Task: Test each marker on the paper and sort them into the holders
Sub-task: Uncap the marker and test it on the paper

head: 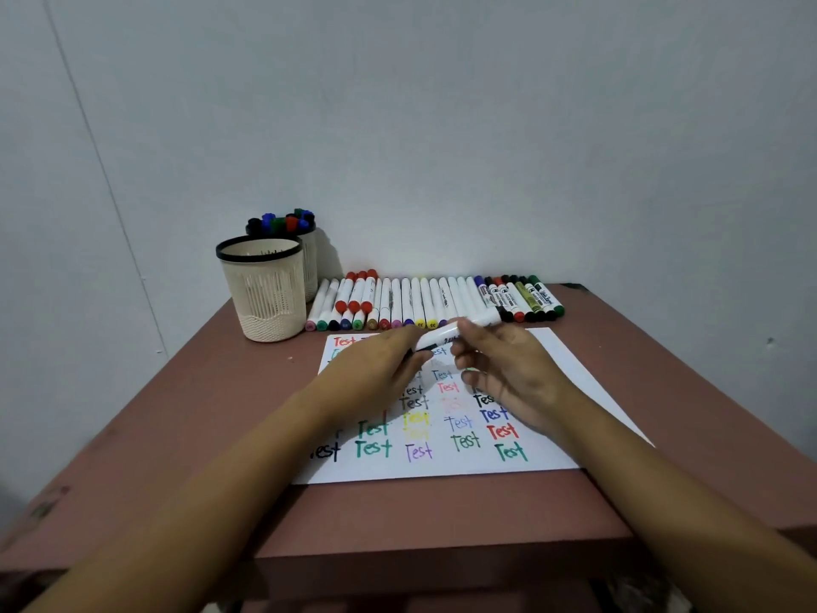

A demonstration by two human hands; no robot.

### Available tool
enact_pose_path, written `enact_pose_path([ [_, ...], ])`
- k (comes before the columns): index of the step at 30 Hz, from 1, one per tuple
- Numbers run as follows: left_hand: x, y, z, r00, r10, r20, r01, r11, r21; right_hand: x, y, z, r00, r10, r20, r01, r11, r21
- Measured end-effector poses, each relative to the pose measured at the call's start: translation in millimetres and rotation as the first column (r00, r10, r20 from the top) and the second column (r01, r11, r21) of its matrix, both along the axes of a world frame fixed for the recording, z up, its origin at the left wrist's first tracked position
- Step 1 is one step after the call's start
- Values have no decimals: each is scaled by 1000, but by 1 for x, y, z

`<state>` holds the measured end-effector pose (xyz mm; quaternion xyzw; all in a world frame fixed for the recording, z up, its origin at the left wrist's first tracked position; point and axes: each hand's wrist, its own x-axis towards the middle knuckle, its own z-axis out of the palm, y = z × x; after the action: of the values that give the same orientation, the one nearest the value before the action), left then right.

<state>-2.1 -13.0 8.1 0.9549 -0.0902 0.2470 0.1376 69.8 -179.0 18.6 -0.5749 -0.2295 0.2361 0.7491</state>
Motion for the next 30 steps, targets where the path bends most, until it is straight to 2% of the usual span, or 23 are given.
enact_pose_path([
  [3,0,-4,0,1000,1,22,-1,1000,3,0,3,-5,997,13,75,-10,999,-40],
  [8,1,-8,-1,997,-68,-28,60,974,-221,3,2,-8,992,67,108,-68,998,4],
  [11,0,-7,0,987,-149,-59,118,923,-366,3,2,-9,985,92,144,-95,995,11],
  [17,0,-12,4,969,-241,-56,173,820,-546,3,0,-7,981,94,168,-100,994,32],
  [20,-2,-11,5,960,-271,-68,162,739,-654,5,-3,-6,975,99,199,-114,992,63],
  [22,-2,-10,6,967,-241,-83,128,742,-658,3,-3,-5,976,90,200,-102,994,46],
  [24,-2,-7,6,981,-160,-109,60,788,-613,2,0,-2,989,43,142,-53,996,66],
  [27,-1,0,6,993,-6,-122,-62,835,-547,8,-2,3,991,-95,-90,115,963,245],
  [30,1,8,8,989,100,-112,-146,814,-562,19,-15,6,954,-217,-208,277,905,324],
])
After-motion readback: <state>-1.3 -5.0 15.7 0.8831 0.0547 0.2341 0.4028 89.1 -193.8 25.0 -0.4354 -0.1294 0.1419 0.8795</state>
